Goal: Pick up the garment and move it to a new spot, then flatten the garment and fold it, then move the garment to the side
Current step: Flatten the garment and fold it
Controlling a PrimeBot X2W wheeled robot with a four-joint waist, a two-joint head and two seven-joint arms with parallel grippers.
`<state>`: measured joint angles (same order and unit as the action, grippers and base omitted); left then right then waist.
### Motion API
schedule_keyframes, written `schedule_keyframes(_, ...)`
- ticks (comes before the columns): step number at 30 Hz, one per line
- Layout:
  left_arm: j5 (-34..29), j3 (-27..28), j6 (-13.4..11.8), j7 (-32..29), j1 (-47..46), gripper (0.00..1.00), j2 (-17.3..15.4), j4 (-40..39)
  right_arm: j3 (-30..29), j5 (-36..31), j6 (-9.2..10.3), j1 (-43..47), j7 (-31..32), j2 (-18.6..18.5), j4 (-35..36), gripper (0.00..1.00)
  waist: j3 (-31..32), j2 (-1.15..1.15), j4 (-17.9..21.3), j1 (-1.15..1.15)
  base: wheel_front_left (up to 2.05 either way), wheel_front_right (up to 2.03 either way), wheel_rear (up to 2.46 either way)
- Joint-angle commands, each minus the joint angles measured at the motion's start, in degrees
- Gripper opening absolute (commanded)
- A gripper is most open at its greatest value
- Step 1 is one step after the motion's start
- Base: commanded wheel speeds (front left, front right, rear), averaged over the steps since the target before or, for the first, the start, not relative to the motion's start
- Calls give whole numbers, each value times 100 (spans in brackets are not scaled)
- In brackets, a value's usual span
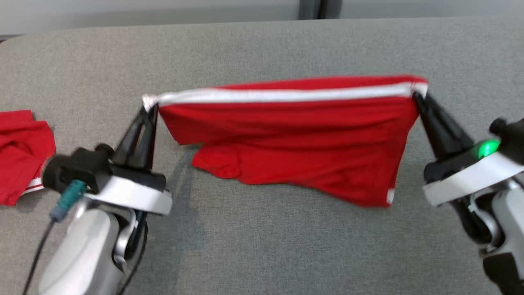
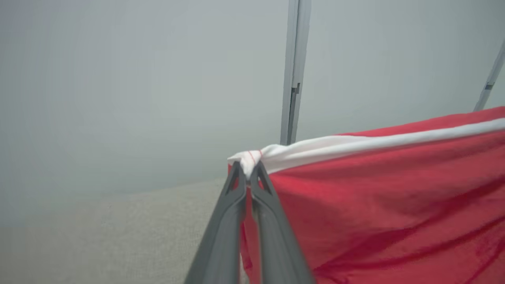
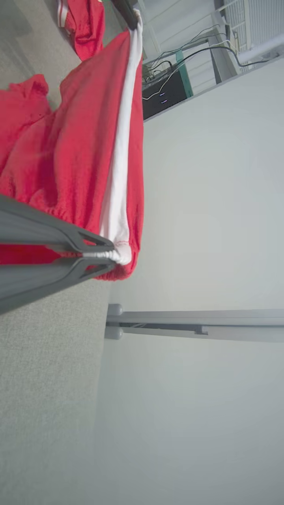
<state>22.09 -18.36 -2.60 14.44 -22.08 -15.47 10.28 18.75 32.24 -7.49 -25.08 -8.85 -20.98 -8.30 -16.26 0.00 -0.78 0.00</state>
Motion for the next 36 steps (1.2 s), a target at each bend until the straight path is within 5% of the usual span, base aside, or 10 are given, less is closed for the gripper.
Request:
schedule_keyframes(1, -55, 43, -49, -22, -136, 0, -67, -94, -86, -14, -1, -112, -17, -84, 83, 0, 64, 0, 42, 0, 0, 0, 0)
schedule_keyframes(15, -208, 213, -69, -636, -1531, 0, -429, -1370, -721, -89, -1, -998, 526, -186, 1255, 0, 418, 0, 214, 0, 0, 0, 0)
schedule_keyframes(28, -30, 245, -38, -634, -2039, 0, -290, -1265, -746, 427, -1, -1285, 567, 83, 1132, 0, -13, 0, 297, 0, 0, 0, 0)
schedule_keyframes(36, 47, 171, 369, -670, -3496, 0, -212, -643, -549, 713, -2, -2641, 615, 252, 449, 0, -861, 0, 394, 0, 0, 0, 0)
